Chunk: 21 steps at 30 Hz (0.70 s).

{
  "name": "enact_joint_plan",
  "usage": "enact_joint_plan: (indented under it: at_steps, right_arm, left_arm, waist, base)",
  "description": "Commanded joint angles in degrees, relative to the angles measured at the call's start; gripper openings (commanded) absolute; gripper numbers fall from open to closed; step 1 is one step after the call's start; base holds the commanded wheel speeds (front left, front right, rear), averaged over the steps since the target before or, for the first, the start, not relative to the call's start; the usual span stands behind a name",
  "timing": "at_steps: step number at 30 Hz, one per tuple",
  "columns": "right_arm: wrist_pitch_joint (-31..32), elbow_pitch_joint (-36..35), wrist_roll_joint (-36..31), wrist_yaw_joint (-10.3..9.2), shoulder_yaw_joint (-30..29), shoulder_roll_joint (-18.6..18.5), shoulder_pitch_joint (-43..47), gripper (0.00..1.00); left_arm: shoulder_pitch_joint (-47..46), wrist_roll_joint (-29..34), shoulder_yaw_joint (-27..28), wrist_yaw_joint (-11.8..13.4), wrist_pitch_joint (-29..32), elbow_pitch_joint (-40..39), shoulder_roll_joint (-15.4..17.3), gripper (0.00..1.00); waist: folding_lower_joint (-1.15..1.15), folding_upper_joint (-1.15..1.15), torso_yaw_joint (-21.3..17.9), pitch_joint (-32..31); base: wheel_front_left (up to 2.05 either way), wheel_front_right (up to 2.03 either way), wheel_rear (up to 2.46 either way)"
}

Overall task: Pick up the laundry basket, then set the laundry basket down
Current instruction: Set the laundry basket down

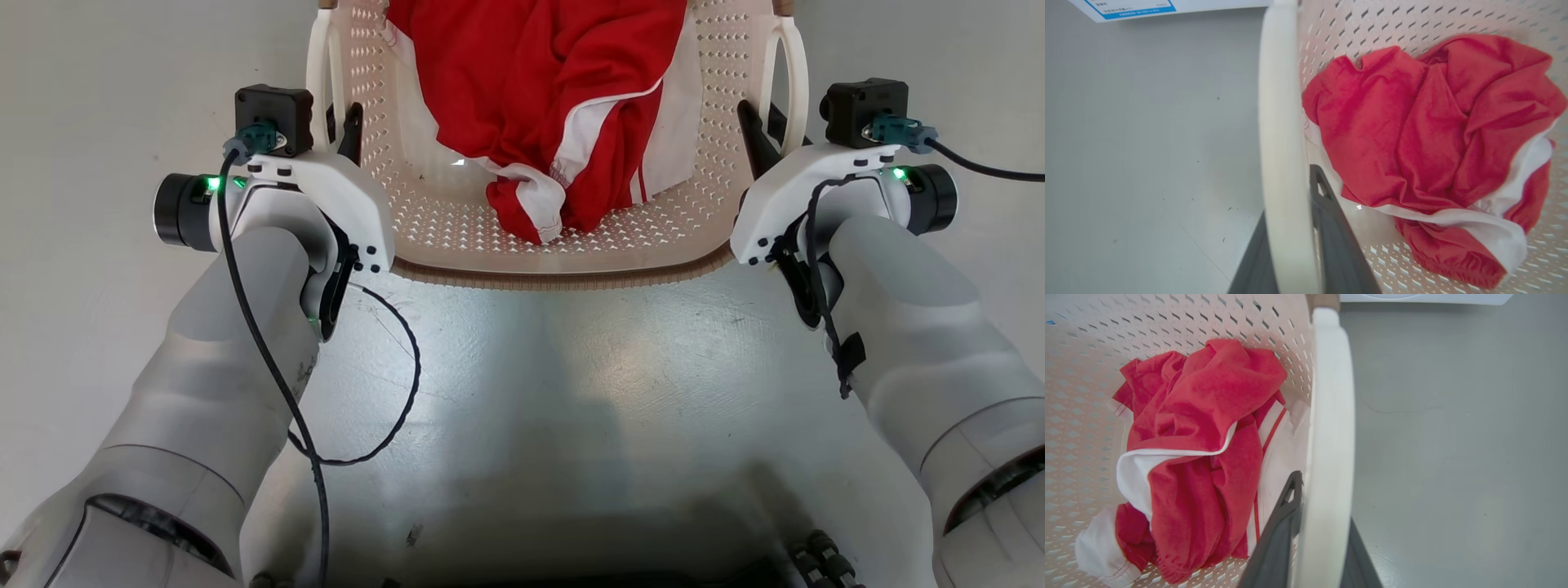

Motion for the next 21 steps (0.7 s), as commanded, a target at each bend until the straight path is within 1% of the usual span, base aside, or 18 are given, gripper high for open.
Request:
enact_joint_plan:
  at_steps: [1, 8, 9, 10, 11, 14, 21]
  right_arm:
    - [-0.8, -0.8, -1.4, 0.87, 0.3, 1.2, 1.9, 0.00]
    - [-0.8, -0.7, -2.6, 0.87, -1.1, 1.5, 2.1, 0.00]
    - [-0.8, -0.7, -2.7, 0.87, -1.5, 1.5, 2.1, 0.05]
    - [-0.8, -0.7, -3.1, 0.87, -1.9, 1.4, 2.0, 0.51]
    - [-0.8, -0.7, -3.5, 0.87, -2.4, 1.2, 1.9, 1.00]
    - [-0.6, -0.7, -4.1, 0.87, -3.8, 1.3, 2.6, 1.00]
    - [-0.6, -0.7, -6.0, 0.87, -5.5, 1.8, 3.3, 1.00]
  left_arm:
    - [-0.5, 1.4, 0.9, -1.1, -0.4, -0.5, 0.6, 0.00]
    - [-0.5, 1.7, 2.4, -1.2, -0.4, 0.7, 0.0, 0.00]
    - [-0.5, 1.3, 2.9, -1.1, -0.4, 1.2, -0.2, 0.00]
    - [-0.5, 1.0, 3.3, -0.9, -0.4, 1.8, -0.5, 0.31]
    - [-0.5, 0.9, 3.3, -1.0, -0.4, 2.5, -0.7, 1.00]
    - [-0.8, 1.1, 3.7, -1.1, -0.4, 2.7, -1.0, 1.00]
    - [0.0, 2.1, 4.6, -0.8, -0.4, 3.2, -0.5, 1.00]
  waist:
    - [-0.01, 0.00, 0.0, 0.2]
    - [-0.01, 0.00, 0.1, 0.3]
    - [-0.01, 0.00, 0.1, 0.4]
    - [-0.01, 0.00, 0.1, 0.4]
    - [-0.01, 0.00, 0.1, 0.4]
    - [-0.01, 0.00, 0.2, 0.4]
    - [-0.01, 0.00, -0.3, -0.2]
  base:
    - [0.00, 0.00, 0.00]
    - [0.00, 0.00, 0.00]
    - [0.00, 0.00, 0.00]
    - [0.00, 0.00, 0.00]
    - [0.00, 0.00, 0.00]
    - [0.00, 0.00, 0.00]
    - [0.00, 0.00, 0.00]
